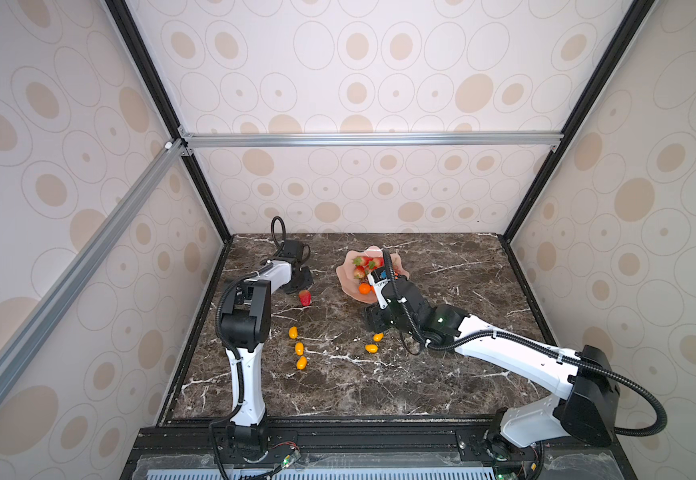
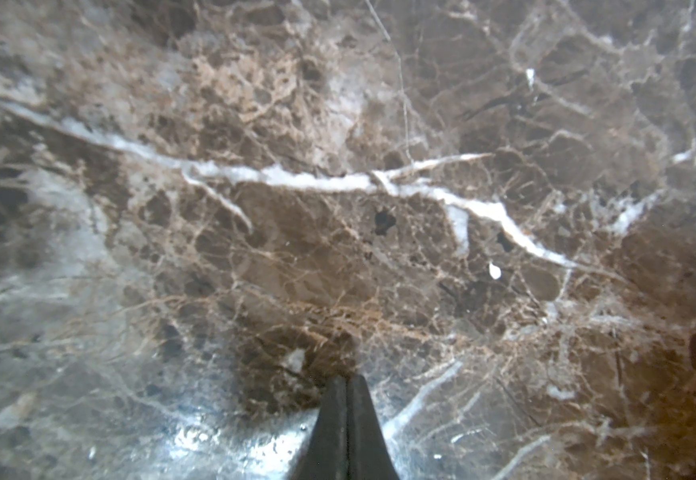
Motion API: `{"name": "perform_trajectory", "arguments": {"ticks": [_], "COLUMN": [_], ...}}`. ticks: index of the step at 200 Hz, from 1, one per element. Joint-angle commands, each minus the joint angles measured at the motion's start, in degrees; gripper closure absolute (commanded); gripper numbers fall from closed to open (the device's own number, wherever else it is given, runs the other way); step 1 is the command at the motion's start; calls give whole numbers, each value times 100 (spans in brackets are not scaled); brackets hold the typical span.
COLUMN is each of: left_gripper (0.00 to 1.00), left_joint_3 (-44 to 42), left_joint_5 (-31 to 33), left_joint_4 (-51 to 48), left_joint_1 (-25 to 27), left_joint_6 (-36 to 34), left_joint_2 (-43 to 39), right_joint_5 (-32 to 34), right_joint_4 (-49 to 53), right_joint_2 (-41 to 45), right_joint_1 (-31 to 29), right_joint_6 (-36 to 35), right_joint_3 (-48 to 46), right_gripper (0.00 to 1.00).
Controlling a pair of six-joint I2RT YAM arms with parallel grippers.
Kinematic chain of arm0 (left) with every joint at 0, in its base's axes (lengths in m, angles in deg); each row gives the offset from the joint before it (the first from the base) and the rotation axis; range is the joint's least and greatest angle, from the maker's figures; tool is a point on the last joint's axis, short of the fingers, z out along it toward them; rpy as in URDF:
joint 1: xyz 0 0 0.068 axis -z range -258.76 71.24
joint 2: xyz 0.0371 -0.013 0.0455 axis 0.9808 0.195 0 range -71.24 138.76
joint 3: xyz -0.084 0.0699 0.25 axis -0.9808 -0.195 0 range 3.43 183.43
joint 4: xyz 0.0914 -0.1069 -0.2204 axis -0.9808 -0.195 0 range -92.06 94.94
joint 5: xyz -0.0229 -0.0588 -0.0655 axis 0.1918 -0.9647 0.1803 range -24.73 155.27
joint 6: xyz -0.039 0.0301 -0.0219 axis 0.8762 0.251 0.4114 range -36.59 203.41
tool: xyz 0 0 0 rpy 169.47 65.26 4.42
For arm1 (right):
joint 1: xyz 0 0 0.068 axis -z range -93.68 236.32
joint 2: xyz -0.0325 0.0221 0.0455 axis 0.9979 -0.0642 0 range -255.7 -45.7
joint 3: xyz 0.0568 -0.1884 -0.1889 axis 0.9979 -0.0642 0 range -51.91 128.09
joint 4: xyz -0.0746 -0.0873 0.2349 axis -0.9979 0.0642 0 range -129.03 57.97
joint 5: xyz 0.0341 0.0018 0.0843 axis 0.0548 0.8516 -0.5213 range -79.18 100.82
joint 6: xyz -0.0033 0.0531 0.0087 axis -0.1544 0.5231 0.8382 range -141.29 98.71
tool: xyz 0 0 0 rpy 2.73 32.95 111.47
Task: Place and organize the fake fruits in the fruit bowl
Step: 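Lift the strawberry toward the bowl with the left gripper while the right draws back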
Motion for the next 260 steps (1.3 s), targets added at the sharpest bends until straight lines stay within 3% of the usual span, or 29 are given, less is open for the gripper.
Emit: {"name": "perform_trajectory", "arguments": {"ticks": [1, 96, 155, 180, 219, 260], "left_gripper": [100, 100, 100, 100, 100, 100], "left_joint_3": [66, 269, 529, 229, -353, -23], "left_joint_5": [-12, -855, -50, 75, -567, -941], "left_joint_4": [-197, 351, 1124, 1813, 2776, 2570], "left_joint_1": [31, 478, 1407, 1766, 1879, 1891], "left_joint_6": [-180, -1658, -2736, -3799, -5244, -6592], "left_joint_2": [-483, -1698, -1587, -1590, -1627, -1196], "right_joint_5": [355, 48, -340, -342, -325, -340], "right_joint_4": [39, 95, 235, 363, 539, 738], "right_joint_2": [137, 967, 1681, 1903, 2183, 2361], "right_joint_1": [-12, 990, 1805, 1923, 2076, 2184], "right_joint_6": [73, 595, 811, 803, 768, 699], "right_joint_3": [-142, -891, -1404, -1513, -1617, -1647], "right_gripper": [30, 29, 29, 29, 29, 29]}}
